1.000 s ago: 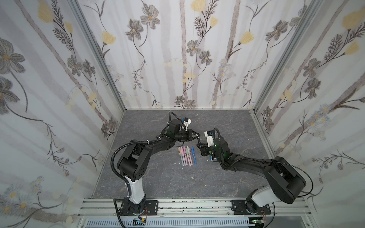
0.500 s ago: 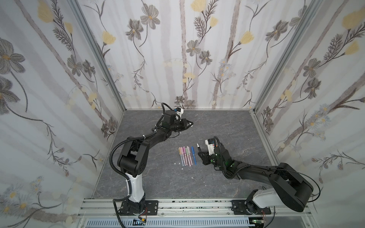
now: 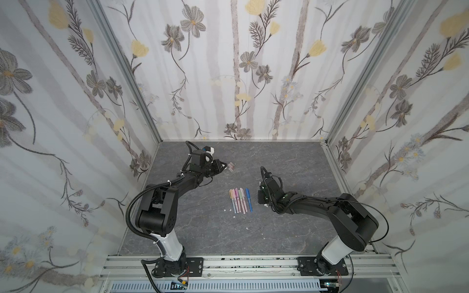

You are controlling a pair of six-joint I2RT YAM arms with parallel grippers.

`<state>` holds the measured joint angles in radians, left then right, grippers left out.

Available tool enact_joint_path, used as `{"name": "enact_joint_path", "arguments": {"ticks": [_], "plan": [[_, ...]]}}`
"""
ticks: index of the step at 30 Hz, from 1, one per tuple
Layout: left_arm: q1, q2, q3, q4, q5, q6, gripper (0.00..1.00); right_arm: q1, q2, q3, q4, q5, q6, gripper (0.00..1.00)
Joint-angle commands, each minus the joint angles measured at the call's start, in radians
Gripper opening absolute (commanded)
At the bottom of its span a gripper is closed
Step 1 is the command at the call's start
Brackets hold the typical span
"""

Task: Remove pen caps from pens
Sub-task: Place the pen at the center of the table.

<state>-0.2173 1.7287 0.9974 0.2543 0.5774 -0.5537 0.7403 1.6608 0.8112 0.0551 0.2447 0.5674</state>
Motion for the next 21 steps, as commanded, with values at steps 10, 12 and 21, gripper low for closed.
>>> {"name": "enact_joint_path", "arguments": {"ticks": [10,12,21], "plan": [[0.046,-0.034,-0.099,0.039,0.019,0.036,0.0,-0.002,0.119,0.088,-0.119,0.166,0.0,0.05],[0.048,-0.035,-0.106,0.045,0.021,0.035,0.0,-0.002,0.128,0.094,-0.126,0.17,0.0,0.08],[0.05,-0.018,-0.104,0.06,0.032,0.026,0.0,-0.002,0.126,0.102,-0.154,0.215,-0.014,0.19]]}}
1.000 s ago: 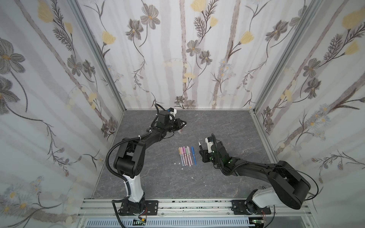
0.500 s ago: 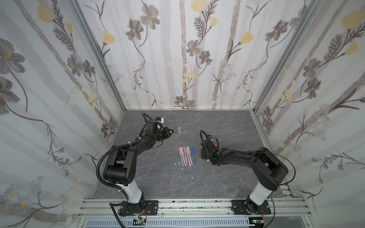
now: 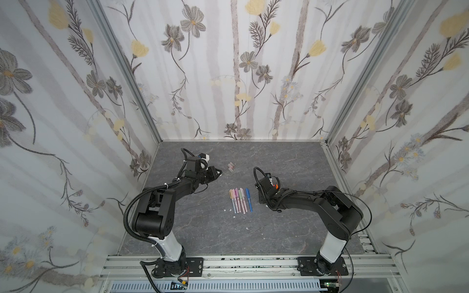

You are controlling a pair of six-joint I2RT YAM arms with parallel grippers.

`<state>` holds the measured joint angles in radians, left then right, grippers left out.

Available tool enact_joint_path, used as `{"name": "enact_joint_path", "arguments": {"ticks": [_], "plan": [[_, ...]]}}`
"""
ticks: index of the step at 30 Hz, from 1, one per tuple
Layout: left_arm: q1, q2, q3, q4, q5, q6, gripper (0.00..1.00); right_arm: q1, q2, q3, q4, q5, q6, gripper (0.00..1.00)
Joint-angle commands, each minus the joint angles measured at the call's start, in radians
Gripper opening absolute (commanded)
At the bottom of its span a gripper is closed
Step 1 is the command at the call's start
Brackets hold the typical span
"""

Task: Remove pen caps from pens
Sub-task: Place the pen at the center of the table, then place the pen cap at the top-center of the table.

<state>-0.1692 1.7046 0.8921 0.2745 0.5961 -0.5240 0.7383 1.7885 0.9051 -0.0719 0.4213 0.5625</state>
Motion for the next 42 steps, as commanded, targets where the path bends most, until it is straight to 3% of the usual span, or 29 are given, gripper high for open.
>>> {"name": "enact_joint_path", "arguments": {"ticks": [1,18,31,42], "plan": [[0.002,0.007,0.002,0.042,0.015,-0.006,0.0,0.0,-0.001,0.009,-0.029,0.038,-0.012,0.21],[-0.001,0.035,-0.005,0.069,0.029,-0.018,0.0,0.002,-0.055,0.026,-0.035,0.055,-0.061,0.25],[-0.033,0.205,0.06,0.181,0.031,-0.099,0.0,0.006,-0.223,0.002,0.002,0.002,-0.102,0.27],[-0.048,0.33,0.17,0.198,-0.016,-0.15,0.01,0.006,-0.242,-0.014,-0.005,0.008,-0.101,0.27]]}}
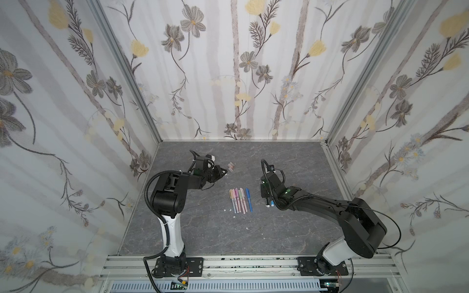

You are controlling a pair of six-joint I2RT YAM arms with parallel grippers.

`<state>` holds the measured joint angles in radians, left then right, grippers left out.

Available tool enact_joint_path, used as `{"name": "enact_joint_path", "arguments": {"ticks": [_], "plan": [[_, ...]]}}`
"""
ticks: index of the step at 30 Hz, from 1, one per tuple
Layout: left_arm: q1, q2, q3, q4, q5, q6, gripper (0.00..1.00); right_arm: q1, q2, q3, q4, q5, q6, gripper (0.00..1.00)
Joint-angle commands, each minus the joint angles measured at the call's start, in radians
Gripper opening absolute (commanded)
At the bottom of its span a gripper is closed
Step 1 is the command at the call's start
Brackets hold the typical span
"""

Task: Remove pen caps from pens
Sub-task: Place the pen cap at the top-center of the table.

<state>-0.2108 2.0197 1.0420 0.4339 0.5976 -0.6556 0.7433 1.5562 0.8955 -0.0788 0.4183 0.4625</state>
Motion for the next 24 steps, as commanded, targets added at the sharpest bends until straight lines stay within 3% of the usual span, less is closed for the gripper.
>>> {"name": "enact_joint_path", "arguments": {"ticks": [1,10,24], "plan": [[-0.011,0.025,0.027,0.039,-0.019,-0.022,0.01,0.001,-0.01,-0.006,0.003,0.013,-0.001,0.27],[-0.022,0.09,0.055,0.057,-0.025,-0.044,0.05,0.0,-0.01,-0.004,0.003,0.009,-0.003,0.27],[-0.018,0.122,0.072,0.048,-0.043,-0.038,0.19,-0.002,-0.002,-0.007,0.004,0.004,-0.004,0.27]]}}
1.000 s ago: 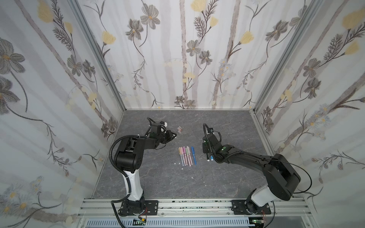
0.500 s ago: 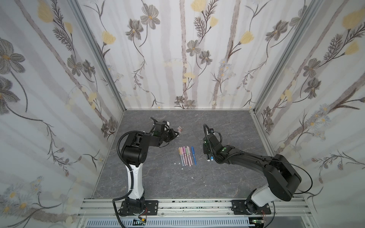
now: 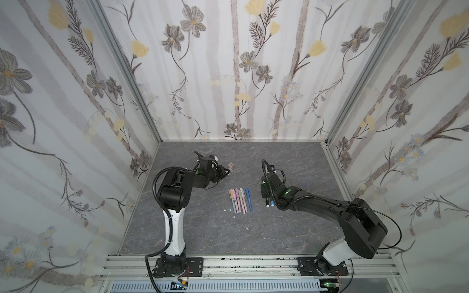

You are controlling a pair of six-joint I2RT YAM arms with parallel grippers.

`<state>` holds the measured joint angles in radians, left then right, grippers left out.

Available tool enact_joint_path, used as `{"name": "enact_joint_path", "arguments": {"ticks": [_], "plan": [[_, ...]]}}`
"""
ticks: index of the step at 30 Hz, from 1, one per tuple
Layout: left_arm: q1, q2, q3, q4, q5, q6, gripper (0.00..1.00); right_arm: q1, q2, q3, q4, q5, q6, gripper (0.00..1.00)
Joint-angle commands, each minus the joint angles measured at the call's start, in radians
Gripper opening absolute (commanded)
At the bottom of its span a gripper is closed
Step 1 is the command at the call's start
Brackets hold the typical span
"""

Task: Remove pen caps from pens
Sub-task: Place the pen cap at the top-center of the table, then pick up the pen from the center of the table.

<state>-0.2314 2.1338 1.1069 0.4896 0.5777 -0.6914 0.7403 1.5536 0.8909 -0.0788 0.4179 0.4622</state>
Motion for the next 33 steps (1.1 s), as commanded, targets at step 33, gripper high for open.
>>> {"name": "enact_joint_path", "arguments": {"ticks": [33], "plan": [[0.064,-0.309,-0.166,-0.058,-0.027,0.046,0.32,0.07,0.114,0.033,0.05,-0.156,0.002,0.28]]}}
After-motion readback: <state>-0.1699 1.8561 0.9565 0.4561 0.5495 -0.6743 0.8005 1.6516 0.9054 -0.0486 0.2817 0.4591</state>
